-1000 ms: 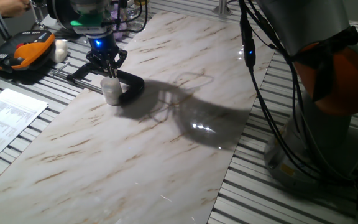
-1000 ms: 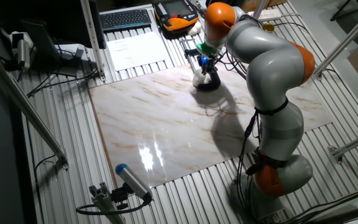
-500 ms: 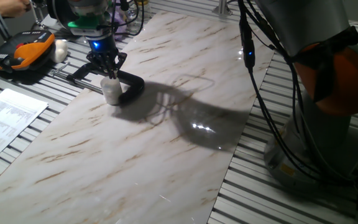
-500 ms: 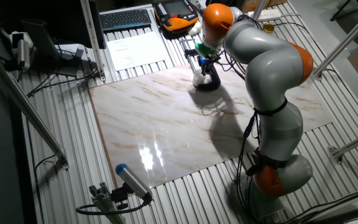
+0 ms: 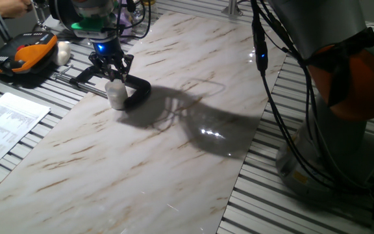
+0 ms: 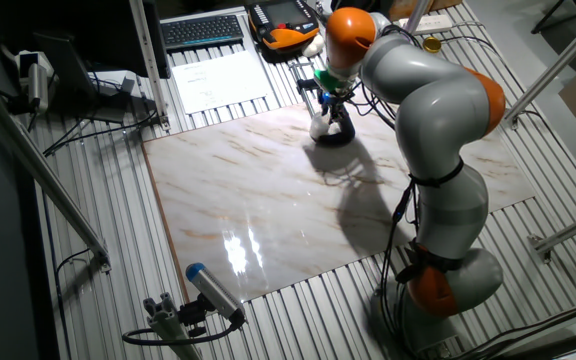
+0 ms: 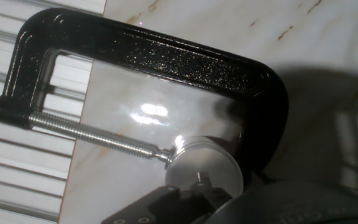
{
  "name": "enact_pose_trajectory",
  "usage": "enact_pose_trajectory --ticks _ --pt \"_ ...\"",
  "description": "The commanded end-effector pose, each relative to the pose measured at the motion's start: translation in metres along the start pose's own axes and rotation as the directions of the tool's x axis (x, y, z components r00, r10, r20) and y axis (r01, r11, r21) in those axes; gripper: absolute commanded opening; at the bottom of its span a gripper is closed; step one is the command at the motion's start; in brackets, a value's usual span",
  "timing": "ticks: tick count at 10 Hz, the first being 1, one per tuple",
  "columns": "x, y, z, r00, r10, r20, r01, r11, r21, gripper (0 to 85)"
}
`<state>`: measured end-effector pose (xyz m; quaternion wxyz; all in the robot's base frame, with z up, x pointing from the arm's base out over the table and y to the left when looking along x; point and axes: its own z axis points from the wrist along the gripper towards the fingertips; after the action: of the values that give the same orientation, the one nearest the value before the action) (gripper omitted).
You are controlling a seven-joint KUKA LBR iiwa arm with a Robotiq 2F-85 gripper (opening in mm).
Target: Unscrew the lid from the jar
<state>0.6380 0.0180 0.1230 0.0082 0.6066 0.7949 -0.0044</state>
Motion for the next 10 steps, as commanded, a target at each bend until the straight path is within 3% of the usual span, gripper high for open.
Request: enact_pose_trajectory --ticks 1,9,10 --pt "0.0001 0.0001 0.0001 1.000 0.003 -0.005 -0.003 1.000 -0.007 68.0" --pt "0.0040 0.0040 0.0057 0.997 0.082 -0.011 -0.083 0.997 -0.013 68.0" --pt "0.0049 0.0050 0.0053 0.996 0.089 -0.013 -0.089 0.996 -0.014 85.0"
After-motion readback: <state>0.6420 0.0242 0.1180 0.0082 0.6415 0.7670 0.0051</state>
